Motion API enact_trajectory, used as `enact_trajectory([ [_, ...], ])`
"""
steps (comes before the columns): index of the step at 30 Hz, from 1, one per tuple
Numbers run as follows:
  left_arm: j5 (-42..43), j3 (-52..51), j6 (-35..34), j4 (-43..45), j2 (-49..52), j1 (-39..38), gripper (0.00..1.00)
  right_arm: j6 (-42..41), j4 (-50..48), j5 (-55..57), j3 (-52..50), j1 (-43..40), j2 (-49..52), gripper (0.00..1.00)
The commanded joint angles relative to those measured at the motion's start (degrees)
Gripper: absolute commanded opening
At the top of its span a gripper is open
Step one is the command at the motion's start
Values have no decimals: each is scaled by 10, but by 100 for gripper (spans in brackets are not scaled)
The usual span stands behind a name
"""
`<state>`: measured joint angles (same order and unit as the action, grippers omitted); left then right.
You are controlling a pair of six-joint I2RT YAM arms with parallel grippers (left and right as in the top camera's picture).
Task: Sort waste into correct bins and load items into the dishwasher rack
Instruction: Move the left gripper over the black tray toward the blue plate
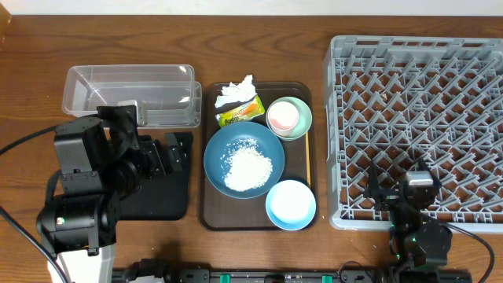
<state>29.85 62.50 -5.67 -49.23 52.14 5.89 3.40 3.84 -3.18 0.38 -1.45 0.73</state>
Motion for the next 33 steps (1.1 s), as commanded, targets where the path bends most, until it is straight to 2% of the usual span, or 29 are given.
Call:
enact_trajectory([
  [1, 8, 12, 11, -2, -2, -2, 99, 5, 2, 1, -1, 6, -1, 99],
  [15, 11, 12, 4, -9, -2, -2, 99, 5, 2, 2, -1, 6, -1, 99],
  [22, 67, 12, -7, -6, -2, -2, 99, 5, 2, 1, -1, 6, -1, 99],
  [28, 73, 12, -8, -7, -2, -2, 99, 5, 2, 1, -1, 6, -1, 99],
  [33, 71, 38, -2, -16, 8, -44, 99, 5, 2, 2, -1, 6, -1, 99],
])
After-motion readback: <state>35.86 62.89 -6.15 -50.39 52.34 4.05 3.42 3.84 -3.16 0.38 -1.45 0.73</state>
